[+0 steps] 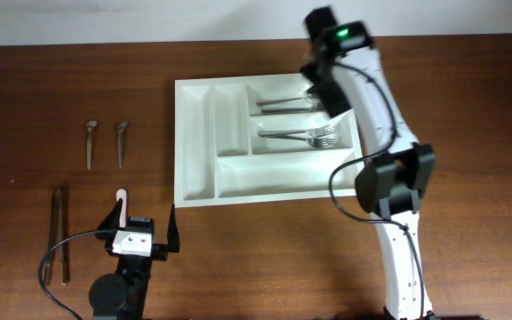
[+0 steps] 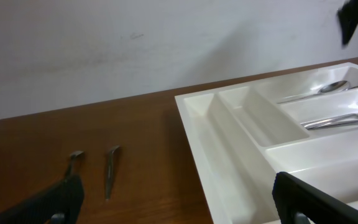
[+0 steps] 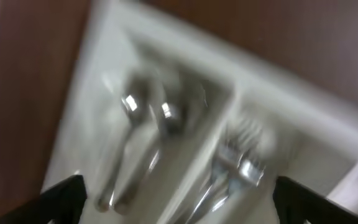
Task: Pack container
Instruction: 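Retract the right arm away to the right side of the table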
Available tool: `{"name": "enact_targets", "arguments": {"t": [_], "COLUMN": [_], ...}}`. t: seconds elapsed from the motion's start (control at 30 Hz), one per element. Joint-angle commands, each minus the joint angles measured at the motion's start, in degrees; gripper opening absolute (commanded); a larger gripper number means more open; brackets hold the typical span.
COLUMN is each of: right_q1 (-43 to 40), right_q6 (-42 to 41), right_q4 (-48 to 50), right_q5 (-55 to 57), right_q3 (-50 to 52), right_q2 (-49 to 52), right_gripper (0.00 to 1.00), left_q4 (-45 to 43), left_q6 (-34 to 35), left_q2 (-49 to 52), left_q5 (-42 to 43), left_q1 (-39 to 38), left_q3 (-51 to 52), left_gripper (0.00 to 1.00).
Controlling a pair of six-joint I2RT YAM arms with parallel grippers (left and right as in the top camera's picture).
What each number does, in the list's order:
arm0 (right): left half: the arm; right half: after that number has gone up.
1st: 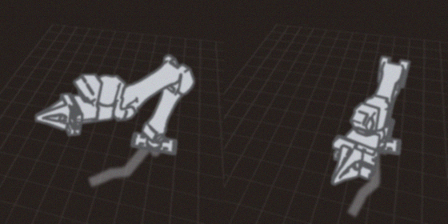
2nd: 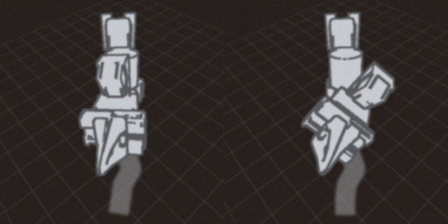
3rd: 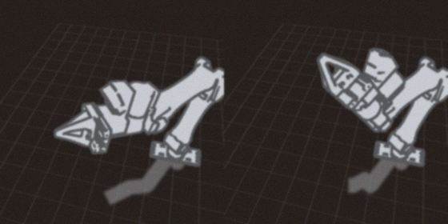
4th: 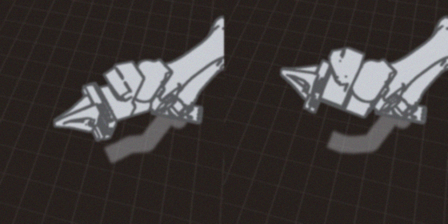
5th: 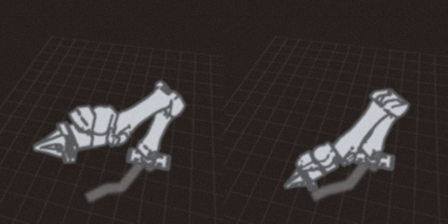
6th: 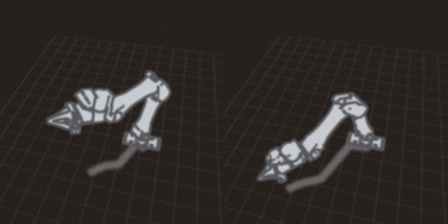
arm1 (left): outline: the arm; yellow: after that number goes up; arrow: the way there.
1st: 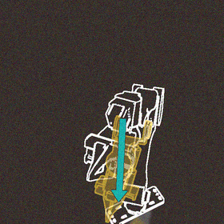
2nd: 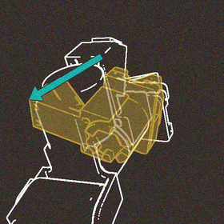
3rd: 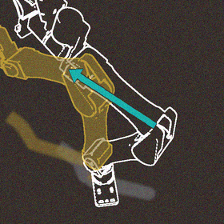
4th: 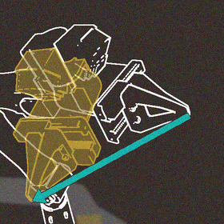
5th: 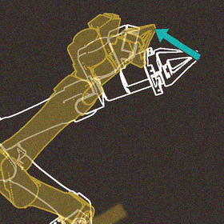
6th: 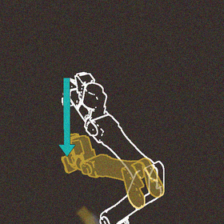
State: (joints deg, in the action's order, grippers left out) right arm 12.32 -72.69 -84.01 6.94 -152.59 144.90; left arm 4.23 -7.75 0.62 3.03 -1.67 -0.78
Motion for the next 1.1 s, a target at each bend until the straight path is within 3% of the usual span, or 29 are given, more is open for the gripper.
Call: {"name": "enact_targets", "arguments": {"t": [0.0,0.13,0.33,0.6,0.73,1.07], "right_q1": [-5.8,-10.3,-15.9,-19.6,-20.0,-24.3], "right_q6": [26.1,36.6,59.3,67.2,71.3,71.3], "right_q4": [-2.4,-6.3,-12.6,-13.4,-13.4,-13.3], "right_q5": [4.3,4.1,3.4,-8.2,-5.0,0.3], "right_q3": [-8.7,-17.4,-27.4,-26.9,-20.7,15.3], "right_q2": [-2.0,-2.5,-5.0,-11.8,-18.6,-32.4], "right_gripper": [0.99,0.99,0.99,0.99,0.99,0.99], "left_q4": [0.1,0.1,0.1,0.1,0.1,0.1], "left_q6": [-0.7,-0.7,-0.7,-0.7,-0.7,-0.7], "left_q2": [-0.3,-0.3,-0.3,-0.3,-0.3,-0.3], "left_q5": [0.2,0.2,0.2,0.2,0.2,0.2], "left_q1": [0.3,0.3,0.3,0.3,0.3,0.3], "left_q3": [0.3,0.3,0.3,0.3,0.3,0.3], "left_gripper": [0.99,0.99,0.99,0.99,0.99,0.99]}}
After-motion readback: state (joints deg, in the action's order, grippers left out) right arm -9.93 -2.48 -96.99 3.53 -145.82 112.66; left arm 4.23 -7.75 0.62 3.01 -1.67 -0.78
